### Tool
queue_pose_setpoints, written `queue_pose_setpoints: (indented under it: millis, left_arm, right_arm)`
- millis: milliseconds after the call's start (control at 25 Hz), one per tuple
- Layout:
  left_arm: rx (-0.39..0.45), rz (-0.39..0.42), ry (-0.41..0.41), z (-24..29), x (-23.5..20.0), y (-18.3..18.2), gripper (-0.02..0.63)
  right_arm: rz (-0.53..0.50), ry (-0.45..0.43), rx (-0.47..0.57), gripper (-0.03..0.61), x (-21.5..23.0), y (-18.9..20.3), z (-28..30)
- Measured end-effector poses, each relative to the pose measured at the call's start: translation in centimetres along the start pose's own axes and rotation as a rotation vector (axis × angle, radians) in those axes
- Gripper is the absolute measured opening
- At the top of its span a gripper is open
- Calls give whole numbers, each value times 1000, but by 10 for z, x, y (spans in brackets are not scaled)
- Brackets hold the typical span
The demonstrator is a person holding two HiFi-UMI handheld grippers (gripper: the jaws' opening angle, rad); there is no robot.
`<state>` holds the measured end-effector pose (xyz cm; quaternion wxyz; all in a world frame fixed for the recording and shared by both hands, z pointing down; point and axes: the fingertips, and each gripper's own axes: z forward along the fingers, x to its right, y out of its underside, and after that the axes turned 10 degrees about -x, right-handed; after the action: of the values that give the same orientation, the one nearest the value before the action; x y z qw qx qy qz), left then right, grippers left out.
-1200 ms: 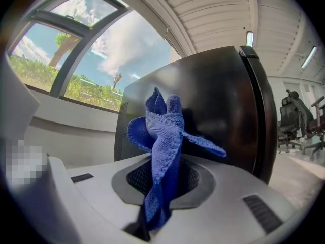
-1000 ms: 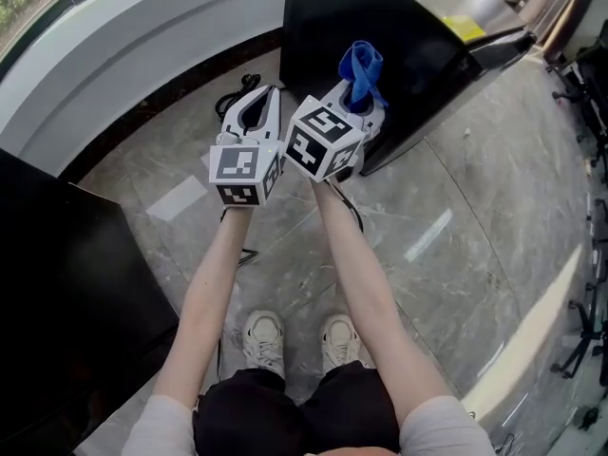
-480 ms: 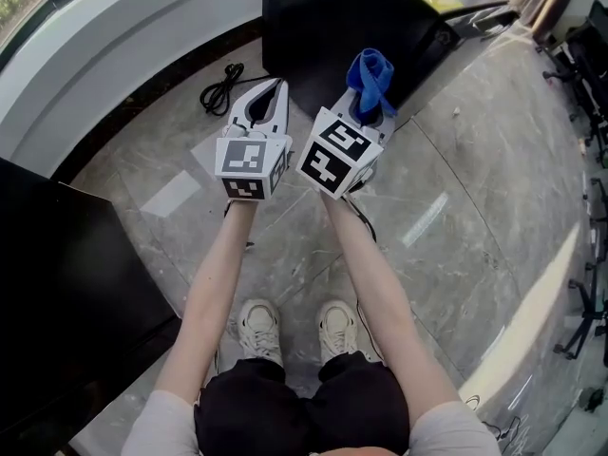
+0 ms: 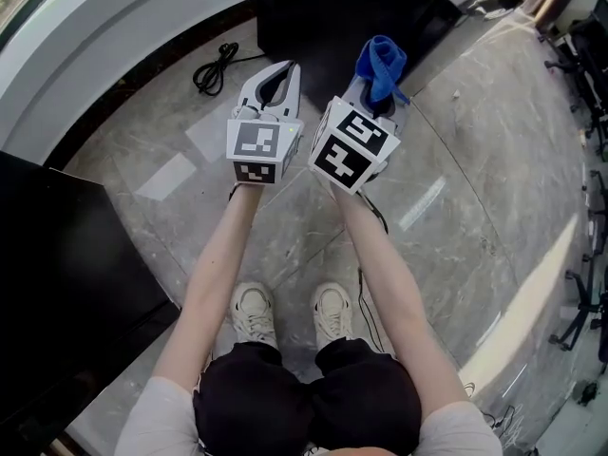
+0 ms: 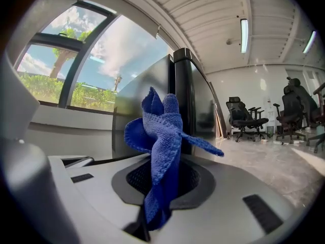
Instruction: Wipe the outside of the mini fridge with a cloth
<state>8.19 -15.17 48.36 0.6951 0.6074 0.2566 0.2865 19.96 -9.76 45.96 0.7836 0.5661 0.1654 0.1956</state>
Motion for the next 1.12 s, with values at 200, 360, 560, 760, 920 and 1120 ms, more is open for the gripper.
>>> queue_pose_setpoints:
  millis: [200, 360, 560, 760, 920, 1120]
  left_arm:
    - [-4, 9, 16, 2, 11, 0, 5]
    - [-1, 2, 12, 6, 14, -2, 5]
    - [16, -30, -8, 5, 4, 0, 5]
    - [19, -34, -56, 2, -27, 0, 5]
    - [25, -41, -118, -5, -69, 4, 5]
    - [9, -30, -161, 0, -119, 17, 5]
  right_arm:
    - [-1, 0, 2, 83, 7, 2, -7]
    - [-3, 11, 4, 83, 12, 3, -8]
    - [-15, -51, -9, 83, -11, 8, -9]
    - [-42, -144, 7, 83, -55, 6, -7]
    - [-31, -212, 4, 83, -87, 8, 7]
    - [-24, -261, -8, 83, -127, 22, 45]
